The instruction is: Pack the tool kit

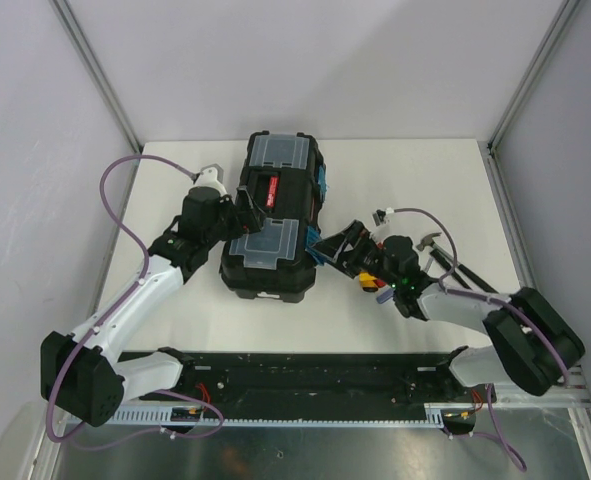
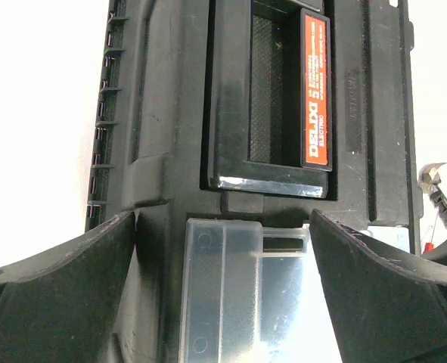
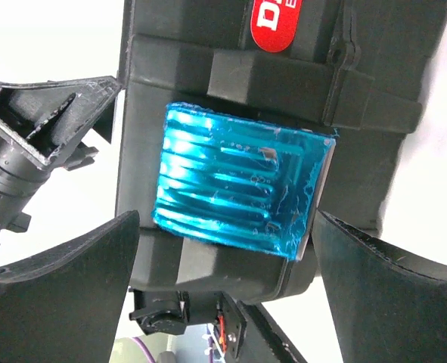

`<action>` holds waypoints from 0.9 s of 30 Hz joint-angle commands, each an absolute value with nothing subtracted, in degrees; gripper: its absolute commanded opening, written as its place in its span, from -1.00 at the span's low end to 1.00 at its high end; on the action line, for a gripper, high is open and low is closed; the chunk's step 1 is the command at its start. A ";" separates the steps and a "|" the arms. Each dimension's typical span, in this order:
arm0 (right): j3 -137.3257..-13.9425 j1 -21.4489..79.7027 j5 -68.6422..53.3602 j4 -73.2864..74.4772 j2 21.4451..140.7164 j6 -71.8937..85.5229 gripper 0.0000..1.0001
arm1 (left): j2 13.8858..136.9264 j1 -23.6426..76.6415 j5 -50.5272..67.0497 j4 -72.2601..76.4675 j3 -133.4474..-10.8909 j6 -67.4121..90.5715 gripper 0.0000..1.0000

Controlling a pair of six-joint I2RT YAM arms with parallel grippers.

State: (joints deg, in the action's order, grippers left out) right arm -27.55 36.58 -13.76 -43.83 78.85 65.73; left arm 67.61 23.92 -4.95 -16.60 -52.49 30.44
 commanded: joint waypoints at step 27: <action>-61.15 45.52 14.06 15.88 80.61 43.02 0.39 | 72.57 25.27 -4.41 -35.44 -48.16 23.80 0.97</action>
State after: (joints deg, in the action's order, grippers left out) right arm -57.06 44.14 10.31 10.96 78.85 44.71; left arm 67.72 23.92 -4.91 -16.62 -52.58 30.37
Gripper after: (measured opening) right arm 0.724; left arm 0.984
